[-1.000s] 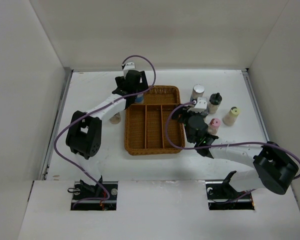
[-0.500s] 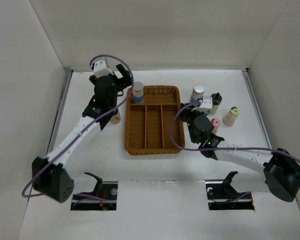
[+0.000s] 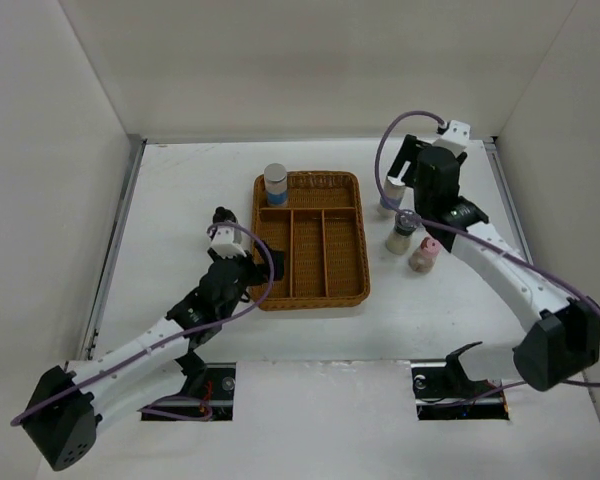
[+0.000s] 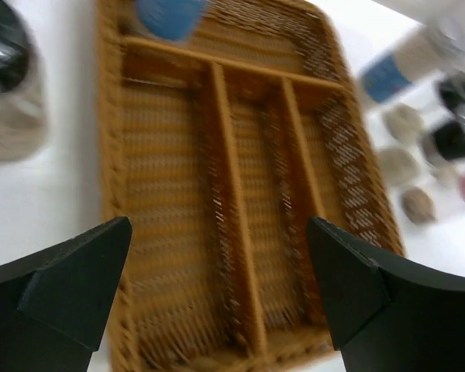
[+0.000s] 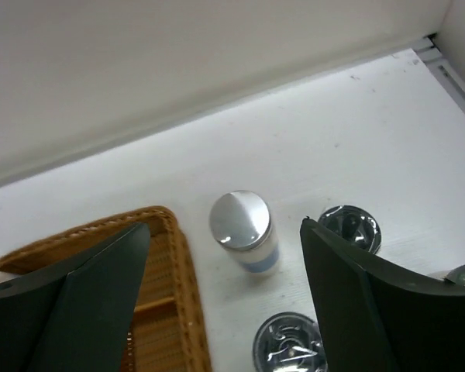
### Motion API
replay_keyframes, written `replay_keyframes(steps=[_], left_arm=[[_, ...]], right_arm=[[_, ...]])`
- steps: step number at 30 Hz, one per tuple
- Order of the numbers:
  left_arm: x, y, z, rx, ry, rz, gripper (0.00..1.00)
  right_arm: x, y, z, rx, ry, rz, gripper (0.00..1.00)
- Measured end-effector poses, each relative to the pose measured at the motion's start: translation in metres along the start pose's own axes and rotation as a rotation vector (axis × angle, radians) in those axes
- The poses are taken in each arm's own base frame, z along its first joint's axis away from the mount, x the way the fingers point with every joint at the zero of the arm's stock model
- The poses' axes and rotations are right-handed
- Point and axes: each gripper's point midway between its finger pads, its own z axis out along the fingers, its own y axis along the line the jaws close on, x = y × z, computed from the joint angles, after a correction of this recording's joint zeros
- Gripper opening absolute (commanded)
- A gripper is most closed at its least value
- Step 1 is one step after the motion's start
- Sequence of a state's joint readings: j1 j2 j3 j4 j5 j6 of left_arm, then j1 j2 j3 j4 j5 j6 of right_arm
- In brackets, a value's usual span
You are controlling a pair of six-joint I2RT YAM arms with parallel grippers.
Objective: Organize the condiment bottles
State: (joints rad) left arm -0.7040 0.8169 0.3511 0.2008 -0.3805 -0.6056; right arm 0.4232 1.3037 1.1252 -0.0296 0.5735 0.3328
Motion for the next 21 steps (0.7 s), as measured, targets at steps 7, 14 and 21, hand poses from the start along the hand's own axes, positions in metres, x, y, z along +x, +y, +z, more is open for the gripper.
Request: replay_keyframes(steps=[7, 14, 21], left_arm=[[0.007, -0.059, -0.026, 0.246, -0.038, -0.031, 1.00], [0.030, -0.062, -0.031, 0.311, -0.040, 0.013, 1.00], [0.014, -0.049, -0.035, 0.313, -0.130, 0.036, 1.00]], right_arm=[[0.067, 0.002, 0.058, 0.033, 0.240, -0.134, 0.90], [0.102, -0.009, 0.072, 0.075, 0.356, -0.216, 0.92], [0.102, -0.010, 0.086, 0.109, 0.347, -0.234, 0.85]])
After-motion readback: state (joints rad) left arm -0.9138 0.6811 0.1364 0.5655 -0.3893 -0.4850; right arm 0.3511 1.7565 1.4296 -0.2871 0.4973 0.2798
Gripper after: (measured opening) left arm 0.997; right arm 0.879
